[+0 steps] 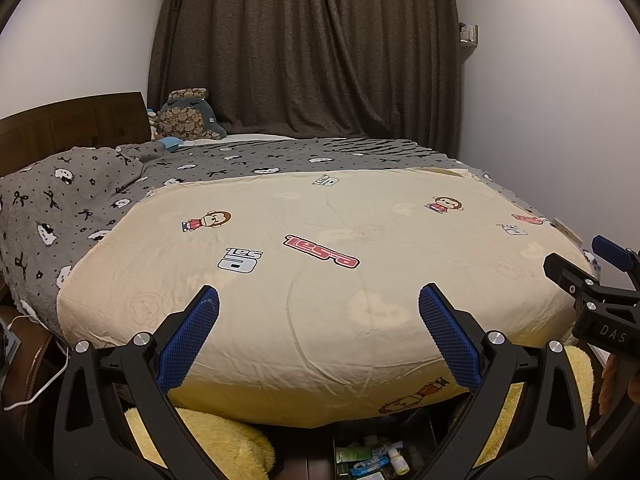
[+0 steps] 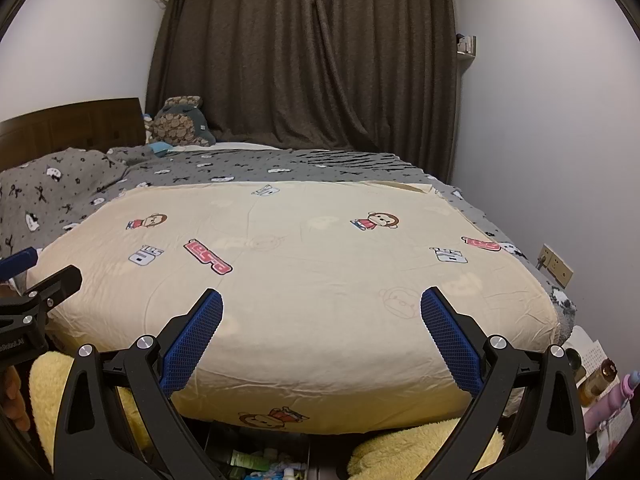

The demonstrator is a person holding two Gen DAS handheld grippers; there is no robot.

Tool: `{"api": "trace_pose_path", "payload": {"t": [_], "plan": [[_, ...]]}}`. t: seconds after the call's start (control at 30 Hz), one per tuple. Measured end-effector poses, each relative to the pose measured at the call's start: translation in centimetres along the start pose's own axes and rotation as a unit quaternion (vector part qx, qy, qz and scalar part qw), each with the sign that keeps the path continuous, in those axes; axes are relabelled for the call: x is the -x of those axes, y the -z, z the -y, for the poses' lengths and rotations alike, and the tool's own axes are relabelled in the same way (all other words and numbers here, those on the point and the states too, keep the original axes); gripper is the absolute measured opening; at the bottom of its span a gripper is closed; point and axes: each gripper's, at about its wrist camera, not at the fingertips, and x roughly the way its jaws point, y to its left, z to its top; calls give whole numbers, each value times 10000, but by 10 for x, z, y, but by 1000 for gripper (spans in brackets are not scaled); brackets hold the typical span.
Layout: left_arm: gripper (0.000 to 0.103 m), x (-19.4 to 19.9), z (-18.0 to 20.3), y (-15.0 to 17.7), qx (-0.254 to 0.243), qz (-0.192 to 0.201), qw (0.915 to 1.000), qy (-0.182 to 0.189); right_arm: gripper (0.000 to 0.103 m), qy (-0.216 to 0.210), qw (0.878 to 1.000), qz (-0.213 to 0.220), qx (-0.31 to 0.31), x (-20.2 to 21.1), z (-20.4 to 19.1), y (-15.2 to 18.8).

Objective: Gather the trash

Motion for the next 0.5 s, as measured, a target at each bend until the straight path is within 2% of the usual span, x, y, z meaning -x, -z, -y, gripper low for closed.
{"api": "trace_pose_path", "payload": {"t": [0.5], "plan": [[95, -1, 5, 4, 24, -15, 10000, -8, 99, 0, 9999, 38, -98, 3, 7, 6]]}}
